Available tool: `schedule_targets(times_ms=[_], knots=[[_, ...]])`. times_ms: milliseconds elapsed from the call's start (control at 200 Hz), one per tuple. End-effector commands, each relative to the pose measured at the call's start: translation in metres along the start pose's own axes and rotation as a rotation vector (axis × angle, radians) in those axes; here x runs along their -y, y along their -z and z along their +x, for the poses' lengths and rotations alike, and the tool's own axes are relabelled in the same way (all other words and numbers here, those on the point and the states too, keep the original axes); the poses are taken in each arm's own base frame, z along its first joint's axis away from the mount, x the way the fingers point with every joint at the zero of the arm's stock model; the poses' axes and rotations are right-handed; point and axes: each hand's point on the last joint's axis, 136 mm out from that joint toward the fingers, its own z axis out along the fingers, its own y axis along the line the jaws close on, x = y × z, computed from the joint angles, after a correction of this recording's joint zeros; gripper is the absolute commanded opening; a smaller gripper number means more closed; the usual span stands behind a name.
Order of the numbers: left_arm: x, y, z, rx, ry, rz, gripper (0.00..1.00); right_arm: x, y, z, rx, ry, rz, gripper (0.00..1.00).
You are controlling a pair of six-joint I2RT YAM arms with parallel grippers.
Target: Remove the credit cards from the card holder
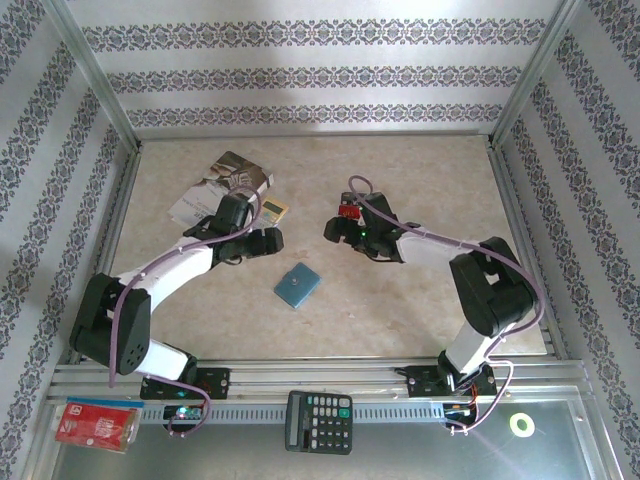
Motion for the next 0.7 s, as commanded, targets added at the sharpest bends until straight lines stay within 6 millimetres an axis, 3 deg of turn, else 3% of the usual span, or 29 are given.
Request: schedule_targets(times_ms=[0, 205, 325, 515, 694], knots=[[-0.002, 0.01, 0.022, -0.05, 0.07, 0.0, 0.86, -0.004, 0.01, 0.025, -0.069, 0.125, 0.039, 0.92], [-0.001, 0.022, 0.017, -0.014, 0.094, 0.0, 0.83, -0.026, -0.003, 0.054, -0.149, 0.309, 0.087, 0.91], [-0.006, 0.031, 0.002, 0.037, 0.078, -0.054, 0.83, -0.034, -0.015, 0.057, -0.187, 0.391, 0.133, 0.85], [-0.03, 0.041, -0.011, 0.099, 0.13, -0.13, 0.86, -0.038, -0.03, 0.061, -0.181, 0.562, 0.249, 0.85], [-0.037, 0.051, -0.027, 0.193, 0.229, -0.066, 0.92, -0.041, -0.042, 0.07, -0.212, 0.616, 0.268, 0.85]])
